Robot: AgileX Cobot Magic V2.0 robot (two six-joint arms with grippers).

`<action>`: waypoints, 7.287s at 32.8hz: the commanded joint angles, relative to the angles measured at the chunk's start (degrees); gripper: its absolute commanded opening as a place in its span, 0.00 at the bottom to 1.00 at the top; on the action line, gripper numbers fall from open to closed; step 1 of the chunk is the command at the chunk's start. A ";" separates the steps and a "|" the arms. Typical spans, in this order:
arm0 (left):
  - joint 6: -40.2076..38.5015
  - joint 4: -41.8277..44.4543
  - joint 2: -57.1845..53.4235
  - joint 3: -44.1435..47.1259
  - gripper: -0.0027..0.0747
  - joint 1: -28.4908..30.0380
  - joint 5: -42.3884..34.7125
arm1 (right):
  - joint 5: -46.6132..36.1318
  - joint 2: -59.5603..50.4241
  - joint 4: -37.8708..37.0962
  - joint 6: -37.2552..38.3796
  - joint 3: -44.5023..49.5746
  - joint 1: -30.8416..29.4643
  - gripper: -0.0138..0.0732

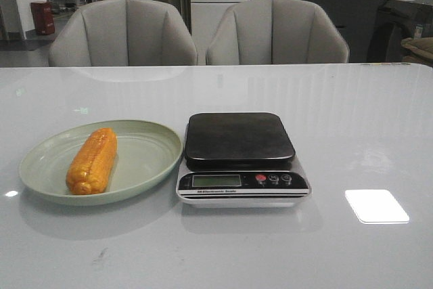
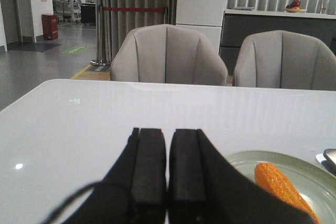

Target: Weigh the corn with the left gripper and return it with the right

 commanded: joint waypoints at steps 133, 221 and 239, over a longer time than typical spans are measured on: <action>-4.75 -17.89 102.52 -77.63 0.40 -36.68 26.83 | -4.64 -1.16 -0.56 -0.07 0.66 -0.25 0.35; -1.51 2.65 0.76 -26.09 0.18 -38.76 35.46 | -4.64 -1.16 -0.56 -0.07 0.66 -0.25 0.35; -1.51 2.65 0.76 -26.09 0.18 -38.76 35.46 | -12.88 -1.11 -0.56 -0.12 -1.07 -0.19 0.35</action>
